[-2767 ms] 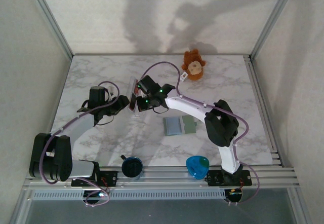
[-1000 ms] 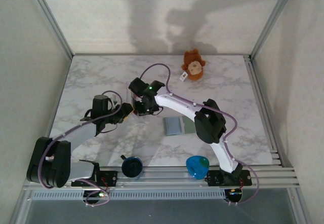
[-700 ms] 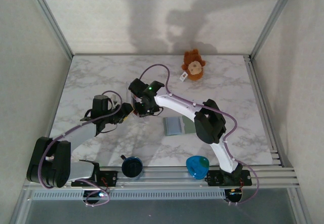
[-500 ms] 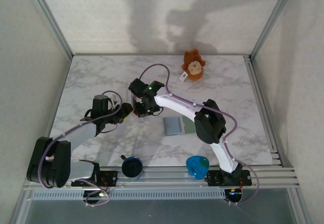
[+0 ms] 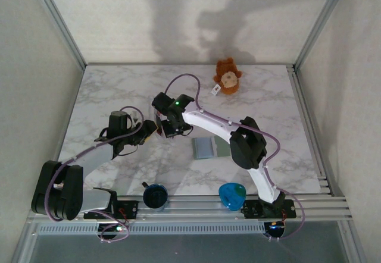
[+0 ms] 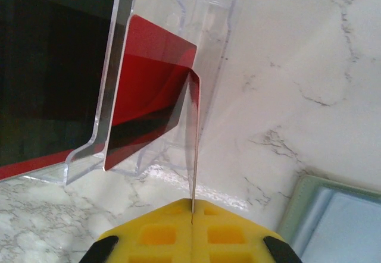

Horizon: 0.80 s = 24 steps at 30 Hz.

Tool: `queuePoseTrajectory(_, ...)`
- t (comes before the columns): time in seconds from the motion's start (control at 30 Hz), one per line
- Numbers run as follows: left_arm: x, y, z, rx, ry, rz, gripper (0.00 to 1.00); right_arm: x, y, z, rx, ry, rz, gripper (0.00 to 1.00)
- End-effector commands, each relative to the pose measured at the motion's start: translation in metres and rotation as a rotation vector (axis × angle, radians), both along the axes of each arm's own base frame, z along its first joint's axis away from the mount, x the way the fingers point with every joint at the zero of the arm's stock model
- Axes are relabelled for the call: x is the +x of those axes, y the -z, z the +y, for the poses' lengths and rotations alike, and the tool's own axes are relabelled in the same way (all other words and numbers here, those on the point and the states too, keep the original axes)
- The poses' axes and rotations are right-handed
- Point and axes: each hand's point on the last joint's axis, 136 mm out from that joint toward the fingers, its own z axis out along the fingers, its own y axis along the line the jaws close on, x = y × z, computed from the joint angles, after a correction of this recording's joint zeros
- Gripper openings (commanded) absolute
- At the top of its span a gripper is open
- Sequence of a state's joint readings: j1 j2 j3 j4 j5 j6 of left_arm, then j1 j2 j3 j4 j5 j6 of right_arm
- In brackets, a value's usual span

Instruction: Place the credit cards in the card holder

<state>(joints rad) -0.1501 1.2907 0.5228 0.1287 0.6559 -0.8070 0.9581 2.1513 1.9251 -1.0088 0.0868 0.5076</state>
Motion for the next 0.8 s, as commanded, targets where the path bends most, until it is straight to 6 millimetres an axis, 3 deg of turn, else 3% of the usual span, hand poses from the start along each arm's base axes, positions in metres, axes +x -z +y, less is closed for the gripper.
queuePoseTrajectory(0.0, 0.008, -0.018, 0.003, 0.039, -0.002, -0.047, 0.6, -0.002, -0.048, -0.009, 0.023, -0.014, -0.081, 0.0)
queuePoseTrajectory(0.23, 0.015, -0.054, 0.014, 0.078, -0.023, -0.118, 0.67, -0.005, -0.094, -0.029, 0.087, -0.022, -0.182, 0.0)
queuePoseTrajectory(0.47, 0.009, -0.106, 0.007, 0.063, 0.04, -0.222, 0.68, -0.027, -0.13, -0.037, 0.226, -0.243, -0.308, 0.0)
queuePoseTrajectory(0.63, -0.004, -0.147, -0.009, 0.011, 0.15, -0.323, 0.67, -0.054, -0.129, -0.053, 0.254, -0.417, -0.331, 0.0)
queuePoseTrajectory(0.77, -0.009, -0.154, -0.02, -0.032, 0.185, -0.302, 0.68, -0.06, -0.119, -0.072, 0.212, -0.455, -0.375, 0.0)
